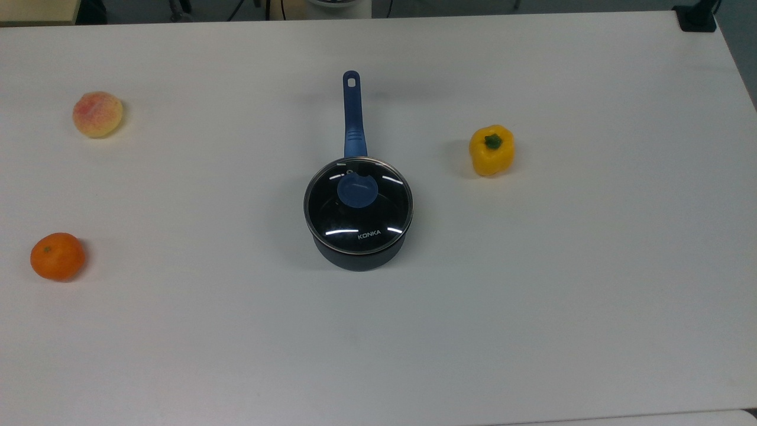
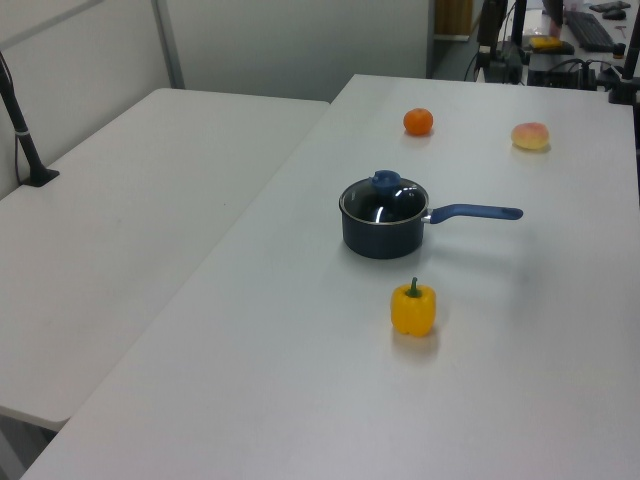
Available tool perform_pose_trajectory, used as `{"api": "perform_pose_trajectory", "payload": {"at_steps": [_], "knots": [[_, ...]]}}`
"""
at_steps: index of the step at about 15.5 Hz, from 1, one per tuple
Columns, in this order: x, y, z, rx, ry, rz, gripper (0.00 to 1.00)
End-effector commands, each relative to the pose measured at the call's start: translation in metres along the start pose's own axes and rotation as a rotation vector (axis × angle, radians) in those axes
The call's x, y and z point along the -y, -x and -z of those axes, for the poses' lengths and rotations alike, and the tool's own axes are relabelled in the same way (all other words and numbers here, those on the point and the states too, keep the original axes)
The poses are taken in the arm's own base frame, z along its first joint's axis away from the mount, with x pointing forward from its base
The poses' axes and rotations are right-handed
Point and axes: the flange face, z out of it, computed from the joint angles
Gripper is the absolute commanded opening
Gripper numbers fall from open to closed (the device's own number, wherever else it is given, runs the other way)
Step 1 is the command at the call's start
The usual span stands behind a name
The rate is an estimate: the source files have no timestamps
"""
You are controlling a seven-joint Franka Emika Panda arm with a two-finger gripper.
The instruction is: Open lid
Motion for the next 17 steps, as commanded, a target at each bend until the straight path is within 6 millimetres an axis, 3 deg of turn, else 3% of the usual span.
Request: {"api": "perform_pose_trajectory", "payload": {"at_steps": [1,10,17], "knots": [[-0.002,0.006,0.001,-0.027,0.003,-0.023,1.0],[-0.001,0.007,-0.006,-0.005,0.001,-0.01,1.0],[0.011,-0.023,-0.037,-0.037,0.007,-0.002,1.0]]}}
